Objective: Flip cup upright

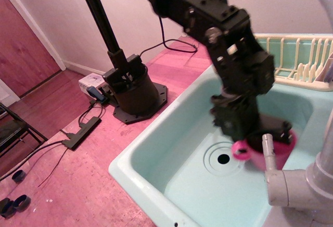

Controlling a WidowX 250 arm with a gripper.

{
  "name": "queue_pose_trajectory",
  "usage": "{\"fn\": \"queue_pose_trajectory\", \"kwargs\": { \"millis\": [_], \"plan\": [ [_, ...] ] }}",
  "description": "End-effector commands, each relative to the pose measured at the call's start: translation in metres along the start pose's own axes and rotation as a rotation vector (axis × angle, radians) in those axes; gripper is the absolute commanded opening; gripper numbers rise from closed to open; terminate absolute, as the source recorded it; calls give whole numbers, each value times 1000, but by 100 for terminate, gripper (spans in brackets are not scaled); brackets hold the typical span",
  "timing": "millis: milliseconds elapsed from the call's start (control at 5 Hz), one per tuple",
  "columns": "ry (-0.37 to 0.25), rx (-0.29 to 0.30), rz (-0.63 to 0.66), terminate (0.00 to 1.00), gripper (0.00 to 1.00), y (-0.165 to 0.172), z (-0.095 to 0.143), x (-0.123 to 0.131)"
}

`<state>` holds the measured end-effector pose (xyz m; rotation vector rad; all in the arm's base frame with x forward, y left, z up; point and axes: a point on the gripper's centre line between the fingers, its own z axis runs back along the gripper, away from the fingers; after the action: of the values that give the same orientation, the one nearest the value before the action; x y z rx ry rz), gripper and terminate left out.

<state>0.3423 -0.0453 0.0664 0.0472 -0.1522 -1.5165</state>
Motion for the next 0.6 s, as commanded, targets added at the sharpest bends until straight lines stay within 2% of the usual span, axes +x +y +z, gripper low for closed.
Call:
{"fn": "queue_pose_trajectory", "kwargs": {
  "millis": [0,200,400],
  "plan": [
    [-81,19,10,0,100,-12,22,32],
    [-51,-4,-25,0,100,-15,33,30],
    [1,-14,-78,0,100,-11,53,23]
  ]
}}
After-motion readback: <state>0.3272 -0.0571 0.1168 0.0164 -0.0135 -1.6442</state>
